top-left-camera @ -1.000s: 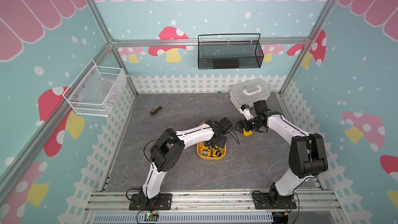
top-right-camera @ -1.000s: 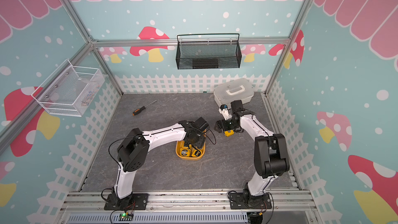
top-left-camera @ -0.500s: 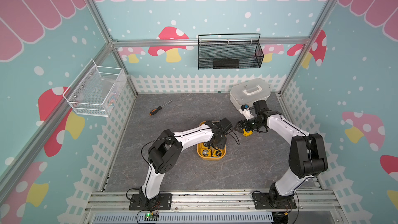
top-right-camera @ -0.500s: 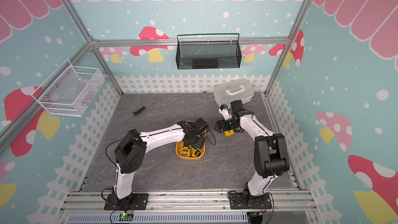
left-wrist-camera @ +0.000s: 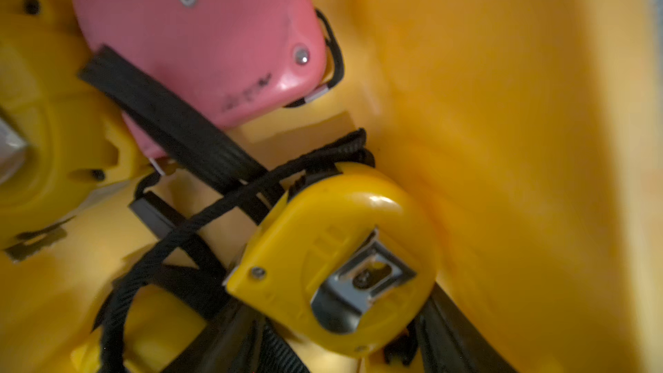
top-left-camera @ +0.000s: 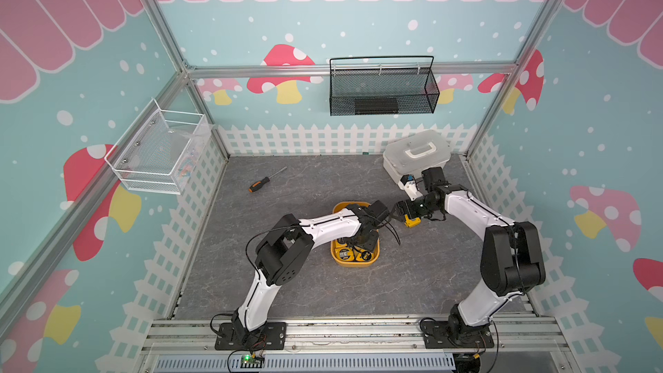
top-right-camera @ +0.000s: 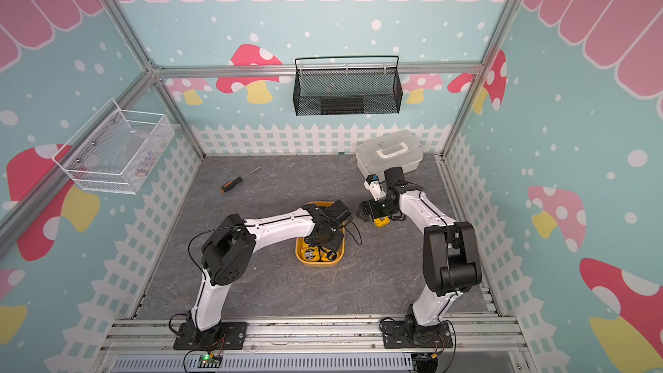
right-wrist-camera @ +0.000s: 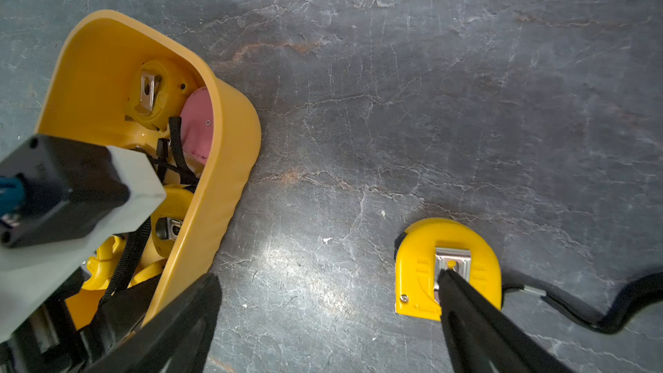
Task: Take the tape measure out of the storage box
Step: Pick up the tape measure from the storage box.
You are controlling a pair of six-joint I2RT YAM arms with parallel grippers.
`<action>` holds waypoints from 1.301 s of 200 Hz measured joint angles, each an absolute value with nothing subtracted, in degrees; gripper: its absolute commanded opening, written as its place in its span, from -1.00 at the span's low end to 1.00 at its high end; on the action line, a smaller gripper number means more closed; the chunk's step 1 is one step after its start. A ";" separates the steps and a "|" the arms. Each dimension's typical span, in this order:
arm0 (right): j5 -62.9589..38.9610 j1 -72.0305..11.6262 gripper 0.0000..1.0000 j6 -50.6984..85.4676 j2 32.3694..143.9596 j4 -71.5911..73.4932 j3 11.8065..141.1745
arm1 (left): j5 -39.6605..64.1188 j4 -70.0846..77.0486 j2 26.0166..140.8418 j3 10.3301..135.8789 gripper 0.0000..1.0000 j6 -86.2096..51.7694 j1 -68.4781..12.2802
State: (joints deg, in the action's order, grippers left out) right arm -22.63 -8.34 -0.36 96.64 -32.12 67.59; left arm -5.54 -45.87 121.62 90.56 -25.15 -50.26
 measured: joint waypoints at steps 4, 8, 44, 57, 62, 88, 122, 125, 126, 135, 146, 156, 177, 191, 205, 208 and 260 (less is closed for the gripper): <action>-22.63 -8.34 0.90 -0.38 96.64 -32.12 67.59 | -5.58 -45.80 121.62 90.59 0.31 -25.12 -50.13; -22.65 -8.34 0.90 -0.38 96.64 -32.12 67.59 | -5.65 -45.76 121.62 90.70 0.31 -25.10 -49.95; -22.83 -8.34 0.90 -0.36 96.64 -32.12 67.59 | -6.81 -44.95 121.60 91.55 0.30 -24.16 -47.62; -22.92 -8.34 0.90 -0.38 96.64 -32.12 67.57 | -7.49 -44.97 121.58 91.55 0.30 -23.59 -46.39; -22.94 -8.34 0.90 -0.36 96.64 -32.12 67.57 | -7.84 -44.99 121.56 91.55 0.29 -23.51 -45.91; -23.00 -8.34 0.90 -0.36 96.64 -32.12 67.55 | -9.15 -45.28 121.25 91.53 0.32 -22.61 -43.62; -23.07 -8.34 0.91 -0.36 96.64 -32.12 67.55 | -10.33 -45.36 120.40 91.53 0.43 -20.53 -42.89; -23.07 -8.34 0.91 -0.36 96.64 -32.12 67.55 | -10.41 -45.36 120.36 91.53 0.44 -20.45 -42.98; -23.09 -8.34 0.91 -0.36 96.64 -32.12 67.55 | -10.46 -45.34 120.31 91.53 0.44 -20.34 -43.03; -23.16 -8.34 0.91 -0.36 96.64 -32.12 67.55 | -10.59 -45.34 120.20 91.53 0.45 -19.97 -43.22; -23.24 -8.34 0.91 -0.36 96.64 -32.12 67.53 | -10.61 -45.36 120.20 91.53 0.45 -19.42 -43.33; -23.27 -8.34 0.91 -0.38 96.64 -32.12 67.53 | -10.59 -45.39 120.20 91.53 0.45 -19.00 -43.46; -23.49 -8.34 0.91 -0.36 96.68 -32.12 67.53 | -10.55 -45.39 120.20 91.66 0.45 -18.17 -43.53; -23.64 -8.34 0.91 -0.36 96.79 -32.12 67.53 | -10.52 -45.47 120.20 92.07 0.46 -17.52 -43.53; -23.68 -8.34 0.91 -0.36 96.90 -32.12 67.53 | -10.55 -45.47 120.22 92.88 0.46 -16.88 -43.53; -23.68 -8.34 0.91 -0.36 96.90 -32.12 67.53 | -10.55 -45.45 120.22 93.08 0.46 -16.67 -43.53; -23.86 -8.34 0.91 -0.38 97.01 -32.14 67.53 | -10.59 -45.36 121.47 96.16 0.47 -12.40 -43.51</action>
State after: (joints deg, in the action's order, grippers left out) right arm -23.86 -8.34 -0.38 97.01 -32.14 67.53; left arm -10.59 -45.36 121.47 96.16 -12.40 -43.51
